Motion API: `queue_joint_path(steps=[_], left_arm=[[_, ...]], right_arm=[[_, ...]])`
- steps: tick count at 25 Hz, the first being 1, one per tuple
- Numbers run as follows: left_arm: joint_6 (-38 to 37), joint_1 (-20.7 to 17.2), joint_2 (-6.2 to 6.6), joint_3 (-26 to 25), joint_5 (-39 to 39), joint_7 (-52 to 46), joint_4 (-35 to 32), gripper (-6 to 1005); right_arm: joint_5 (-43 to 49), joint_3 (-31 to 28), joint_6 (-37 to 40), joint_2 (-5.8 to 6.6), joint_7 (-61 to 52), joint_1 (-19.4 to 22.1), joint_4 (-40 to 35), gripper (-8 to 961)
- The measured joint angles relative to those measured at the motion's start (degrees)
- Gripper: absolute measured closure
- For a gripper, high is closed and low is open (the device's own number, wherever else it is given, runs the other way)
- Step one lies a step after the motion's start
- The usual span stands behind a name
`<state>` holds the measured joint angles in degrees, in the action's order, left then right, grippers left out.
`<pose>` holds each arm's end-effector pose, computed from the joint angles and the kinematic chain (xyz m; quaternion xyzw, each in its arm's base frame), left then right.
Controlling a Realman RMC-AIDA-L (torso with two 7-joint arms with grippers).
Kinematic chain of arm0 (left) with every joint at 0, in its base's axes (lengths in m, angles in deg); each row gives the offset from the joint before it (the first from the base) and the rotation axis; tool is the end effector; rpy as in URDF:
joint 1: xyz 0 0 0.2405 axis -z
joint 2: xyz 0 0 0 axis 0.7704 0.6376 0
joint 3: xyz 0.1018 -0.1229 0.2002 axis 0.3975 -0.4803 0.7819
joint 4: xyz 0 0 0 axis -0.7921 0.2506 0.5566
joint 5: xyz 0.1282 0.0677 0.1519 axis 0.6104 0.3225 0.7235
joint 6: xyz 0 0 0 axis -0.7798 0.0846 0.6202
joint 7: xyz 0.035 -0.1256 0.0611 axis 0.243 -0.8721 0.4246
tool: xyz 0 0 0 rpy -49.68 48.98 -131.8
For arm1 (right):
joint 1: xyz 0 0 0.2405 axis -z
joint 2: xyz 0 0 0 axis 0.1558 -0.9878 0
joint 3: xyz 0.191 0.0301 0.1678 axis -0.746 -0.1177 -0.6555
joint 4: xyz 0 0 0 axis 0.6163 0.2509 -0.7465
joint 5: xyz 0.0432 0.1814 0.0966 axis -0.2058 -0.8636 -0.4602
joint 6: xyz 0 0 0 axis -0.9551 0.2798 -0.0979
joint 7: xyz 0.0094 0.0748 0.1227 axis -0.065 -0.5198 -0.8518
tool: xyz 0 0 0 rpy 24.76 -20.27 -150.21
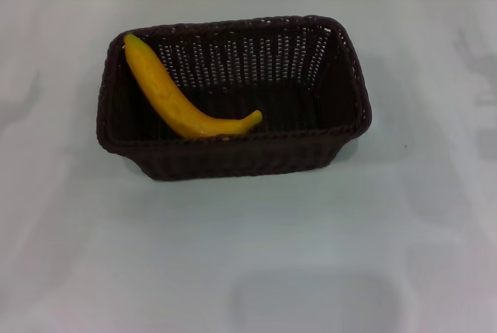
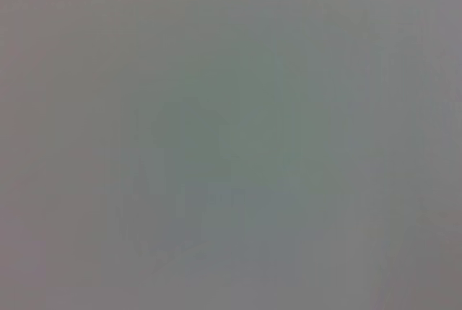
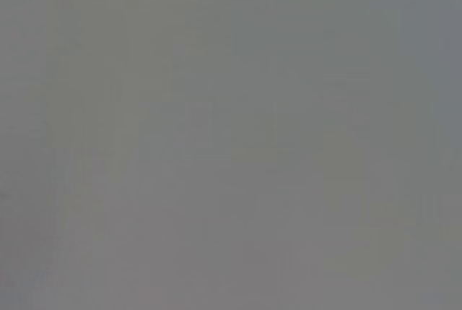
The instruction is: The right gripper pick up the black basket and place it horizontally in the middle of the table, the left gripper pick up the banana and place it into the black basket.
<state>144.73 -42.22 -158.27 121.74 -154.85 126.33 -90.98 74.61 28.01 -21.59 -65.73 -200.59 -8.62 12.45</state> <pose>-0.3312 0.3114 0.1105 -0.6513 -0.1940 -0.4077 0.6100 0.2660 0.3752 0.0538 -0.6206 0.1378 0.3053 0.7090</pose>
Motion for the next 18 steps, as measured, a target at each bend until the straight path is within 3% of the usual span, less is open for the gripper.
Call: queue_joint_path(steps=[9,18], left_arm=[[2.17,-5.43,0.06,-0.61,-8.05,5.95,0.50,110],[5.01,-4.81,0.18,-1.48,-18.48,16.52,6.12,110]], right_arm=[[-3.20,0.01,-2.85,0.00,0.00,1.89,1.13,96],[-4.33,-1.38,-3.93,0.00,0.00,1.79,4.51,96]])
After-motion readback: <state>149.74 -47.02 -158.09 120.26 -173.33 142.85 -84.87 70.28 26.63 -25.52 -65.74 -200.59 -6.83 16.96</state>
